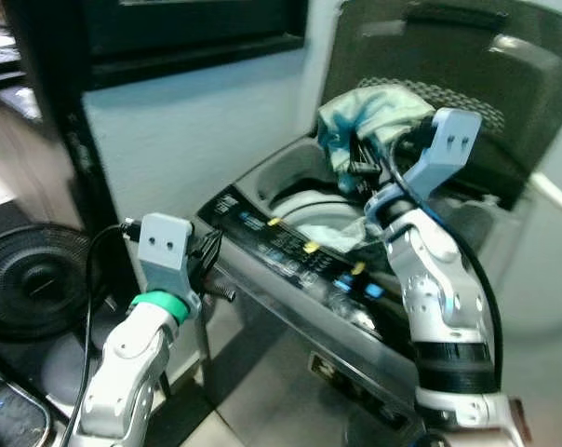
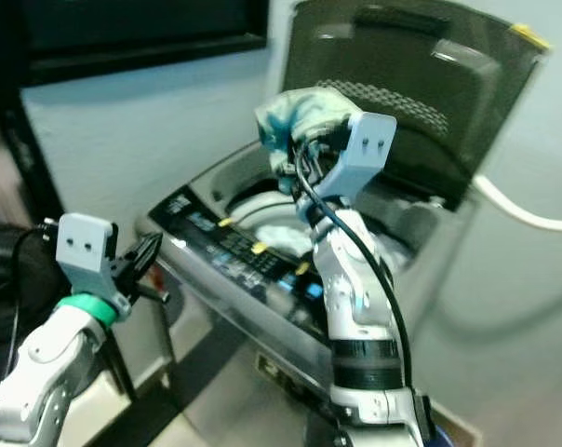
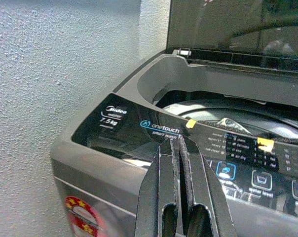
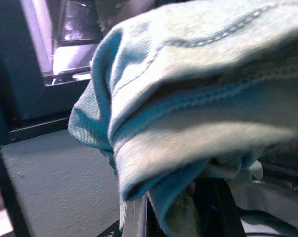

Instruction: Clothes washing

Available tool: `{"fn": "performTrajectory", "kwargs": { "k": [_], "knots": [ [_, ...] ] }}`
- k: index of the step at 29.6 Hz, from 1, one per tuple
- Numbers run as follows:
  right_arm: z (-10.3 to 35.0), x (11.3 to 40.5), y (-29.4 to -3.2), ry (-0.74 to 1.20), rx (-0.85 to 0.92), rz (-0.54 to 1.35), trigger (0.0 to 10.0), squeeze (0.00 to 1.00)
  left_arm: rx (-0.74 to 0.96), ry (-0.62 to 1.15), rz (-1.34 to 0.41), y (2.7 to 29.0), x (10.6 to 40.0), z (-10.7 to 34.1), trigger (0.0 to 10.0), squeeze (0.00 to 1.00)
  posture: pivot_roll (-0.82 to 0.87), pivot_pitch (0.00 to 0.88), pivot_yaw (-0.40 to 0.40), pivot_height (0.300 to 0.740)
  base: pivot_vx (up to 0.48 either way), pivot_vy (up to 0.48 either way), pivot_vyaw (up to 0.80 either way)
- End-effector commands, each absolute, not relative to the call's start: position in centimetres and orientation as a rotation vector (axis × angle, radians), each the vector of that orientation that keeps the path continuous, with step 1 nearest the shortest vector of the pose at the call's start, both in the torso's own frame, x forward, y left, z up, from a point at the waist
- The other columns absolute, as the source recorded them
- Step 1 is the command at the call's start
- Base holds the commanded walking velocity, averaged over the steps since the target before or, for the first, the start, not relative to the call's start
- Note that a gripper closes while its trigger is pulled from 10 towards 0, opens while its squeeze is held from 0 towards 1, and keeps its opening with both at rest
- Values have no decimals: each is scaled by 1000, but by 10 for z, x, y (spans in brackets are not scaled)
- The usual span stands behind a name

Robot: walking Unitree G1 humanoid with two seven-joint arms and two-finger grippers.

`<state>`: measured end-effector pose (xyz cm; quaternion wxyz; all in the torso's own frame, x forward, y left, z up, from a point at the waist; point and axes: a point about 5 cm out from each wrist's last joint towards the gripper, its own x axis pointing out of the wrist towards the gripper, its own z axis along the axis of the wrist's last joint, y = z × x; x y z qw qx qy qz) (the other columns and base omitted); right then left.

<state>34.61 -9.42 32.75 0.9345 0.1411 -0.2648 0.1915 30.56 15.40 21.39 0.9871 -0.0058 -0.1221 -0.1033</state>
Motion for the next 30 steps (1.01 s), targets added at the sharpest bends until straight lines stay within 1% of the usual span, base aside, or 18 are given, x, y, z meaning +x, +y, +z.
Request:
{"fn": "performTrajectory", "kwargs": {
  "k": [1,17,29,30],
  "knots": [
    [327,346,-96,-536,292,392,10000,0,-25,-240,-208,154,304,214,10000,0,21,0,1,740,0,0,-800],
    [322,343,-82,-485,283,458,10000,0,-70,-232,-215,151,298,213,10000,0,19,0,-13,740,0,0,-800],
    [320,342,-78,-473,293,475,10000,0,-74,-231,-218,151,293,212,10000,0,26,4,-22,740,0,0,-800],
    [319,342,-77,-463,277,481,10000,0,-81,-228,-222,150,292,212,10000,0,27,4,-22,740,0,0,0]
  ]
}}
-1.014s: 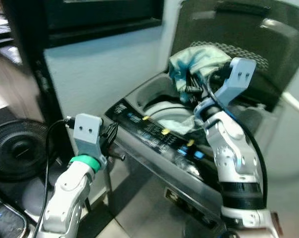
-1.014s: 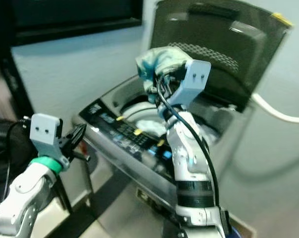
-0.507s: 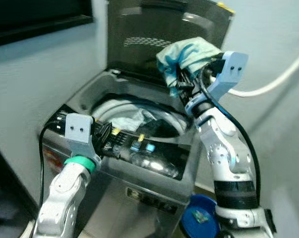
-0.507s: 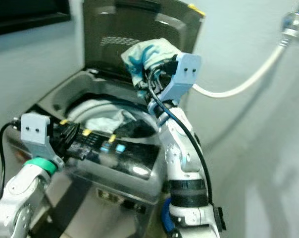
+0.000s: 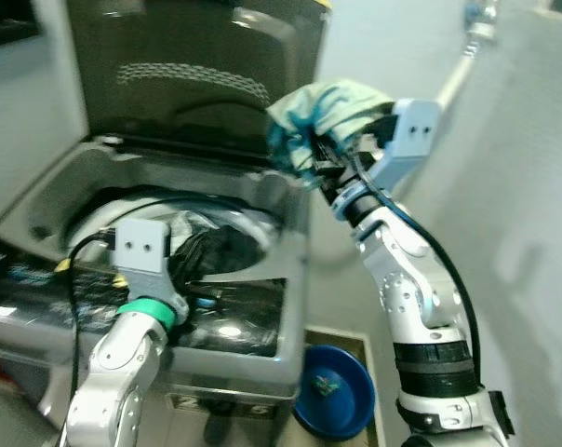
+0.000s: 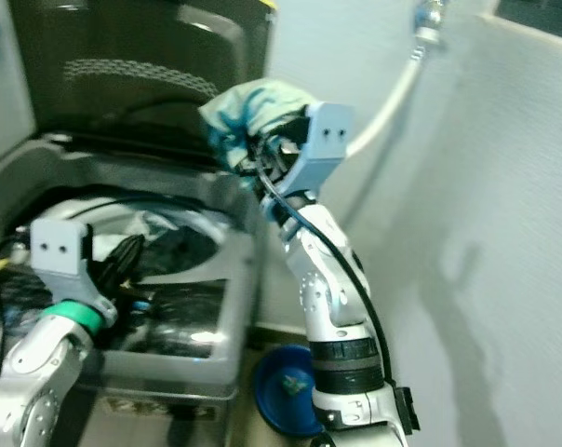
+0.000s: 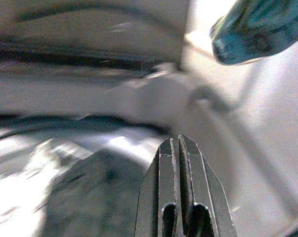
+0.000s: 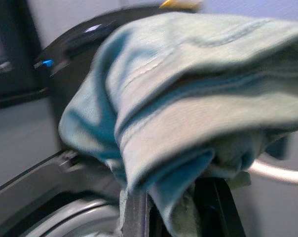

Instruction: Clothes washing

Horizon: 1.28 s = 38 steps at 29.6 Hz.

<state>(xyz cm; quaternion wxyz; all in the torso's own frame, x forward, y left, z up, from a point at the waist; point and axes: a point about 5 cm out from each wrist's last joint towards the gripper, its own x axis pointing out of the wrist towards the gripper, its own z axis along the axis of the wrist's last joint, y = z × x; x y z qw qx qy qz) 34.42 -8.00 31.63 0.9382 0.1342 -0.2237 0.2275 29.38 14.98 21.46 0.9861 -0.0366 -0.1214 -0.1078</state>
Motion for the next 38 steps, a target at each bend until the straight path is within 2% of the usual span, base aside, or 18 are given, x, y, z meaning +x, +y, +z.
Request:
{"fn": "performTrajectory", "kwargs": {
  "k": [1,6,38],
  "knots": [
    [318,342,-76,-459,272,484,10000,0,-87,-226,-225,149,292,212,10000,0,27,4,-21,740,0,0,0],
    [316,342,-75,-453,275,486,10000,0,-97,-232,-234,148,291,215,10000,0,31,2,-22,740,0,62,0],
    [310,340,-71,-429,299,497,10000,0,-108,-246,-257,148,285,218,10000,0,46,0,-31,740,0,422,0]
  ]
}}
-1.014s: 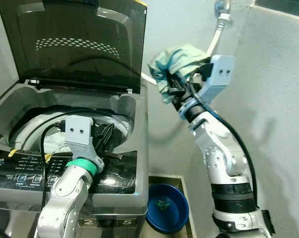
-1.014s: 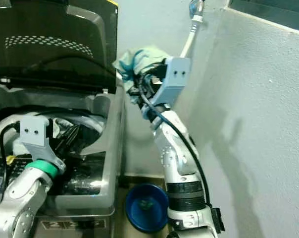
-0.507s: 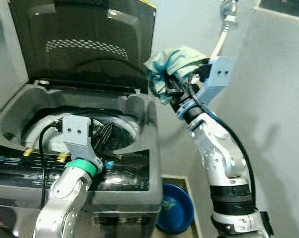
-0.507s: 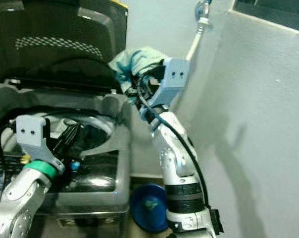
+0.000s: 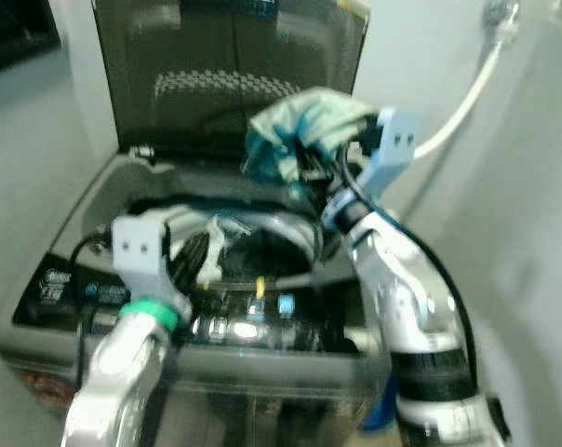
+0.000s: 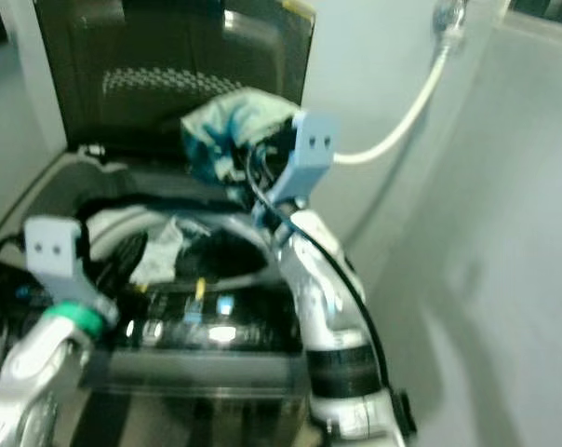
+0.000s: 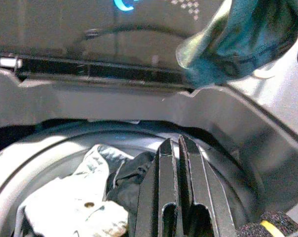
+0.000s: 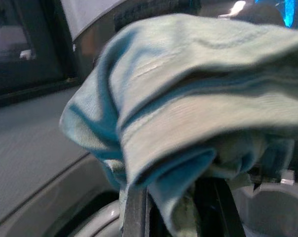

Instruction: Clothes washing

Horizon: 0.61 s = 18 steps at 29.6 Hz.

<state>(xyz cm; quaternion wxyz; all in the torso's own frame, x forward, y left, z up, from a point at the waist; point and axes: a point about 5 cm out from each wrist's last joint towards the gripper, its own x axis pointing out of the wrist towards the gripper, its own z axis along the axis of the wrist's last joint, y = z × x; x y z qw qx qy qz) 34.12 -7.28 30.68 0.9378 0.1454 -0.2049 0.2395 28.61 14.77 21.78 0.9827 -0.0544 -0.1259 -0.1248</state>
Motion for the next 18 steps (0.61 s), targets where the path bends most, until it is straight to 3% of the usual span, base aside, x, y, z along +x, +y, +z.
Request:
{"fn": "performTrajectory", "kwargs": {
  "k": [1,5,14,18],
  "knots": [
    [309,340,-72,-427,300,496,10000,0,-102,-223,-249,149,285,216,10000,0,46,0,-31,740,0,0,0],
    [309,340,-72,-424,302,495,10000,0,-36,-205,-220,154,286,214,10000,0,47,0,-33,740,0,-342,0],
    [308,340,-71,-419,303,497,10000,0,-65,-180,-167,162,289,211,10000,0,44,0,-36,740,0,-466,0],
    [308,341,-71,-415,303,500,10000,0,-86,-152,-154,164,290,208,10000,0,43,0,-37,740,0,0,0]
  ]
}}
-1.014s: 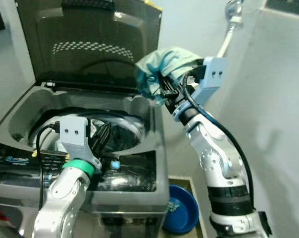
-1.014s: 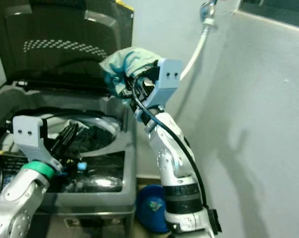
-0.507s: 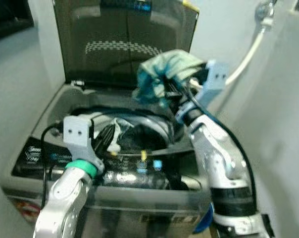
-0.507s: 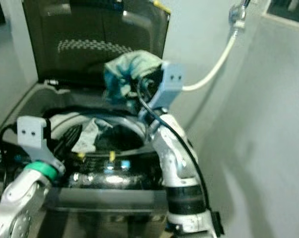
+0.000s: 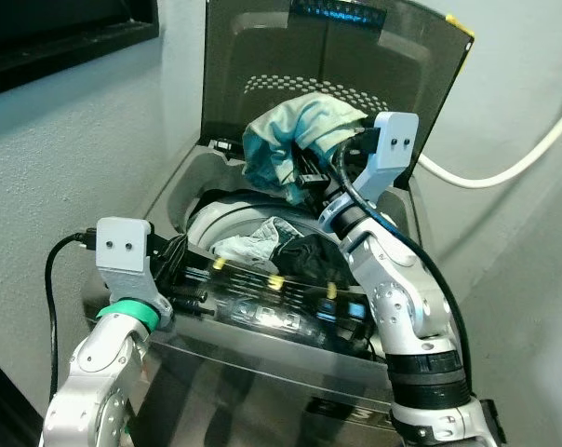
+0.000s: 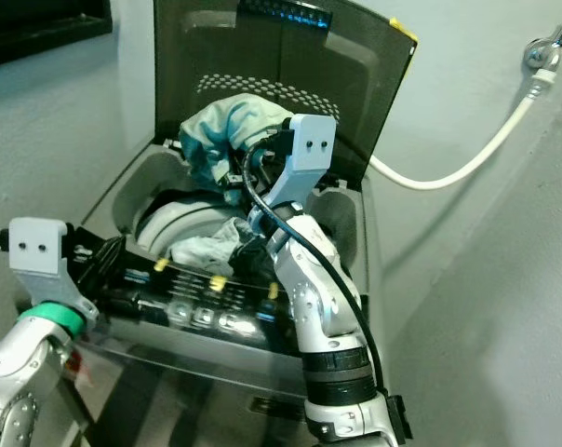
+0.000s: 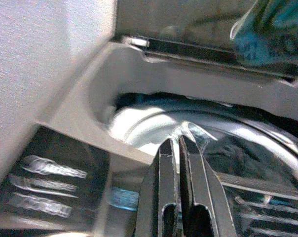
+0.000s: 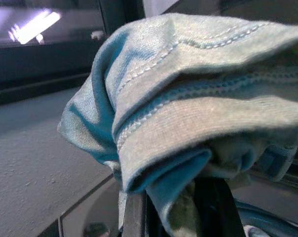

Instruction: Clothes washing

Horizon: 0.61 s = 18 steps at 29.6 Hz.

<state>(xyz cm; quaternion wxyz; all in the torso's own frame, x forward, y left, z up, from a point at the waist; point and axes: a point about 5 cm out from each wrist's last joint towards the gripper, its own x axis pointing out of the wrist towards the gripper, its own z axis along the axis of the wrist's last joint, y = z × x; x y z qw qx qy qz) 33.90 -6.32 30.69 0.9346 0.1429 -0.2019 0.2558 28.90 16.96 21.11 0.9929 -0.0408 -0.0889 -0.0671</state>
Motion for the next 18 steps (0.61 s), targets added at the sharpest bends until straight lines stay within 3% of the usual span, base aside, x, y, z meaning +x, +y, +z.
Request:
{"fn": "performTrajectory", "kwargs": {
  "k": [1,8,14,18],
  "knots": [
    [308,341,-71,-415,303,500,10000,0,-89,-149,-153,164,290,207,10000,0,43,0,-37,740,0,0,0],
    [310,341,-66,-415,305,519,10000,0,-93,-142,-151,164,291,205,10000,0,35,5,-35,740,0,0,0],
    [336,356,-11,-401,226,725,10000,0,-93,-194,-189,156,293,212,10000,0,19,14,-29,740,0,0,0],
    [352,356,-2,-433,248,760,10000,0,-82,-198,-194,154,293,213,10000,0,19,15,-29,740,0,0,0]
  ]
}}
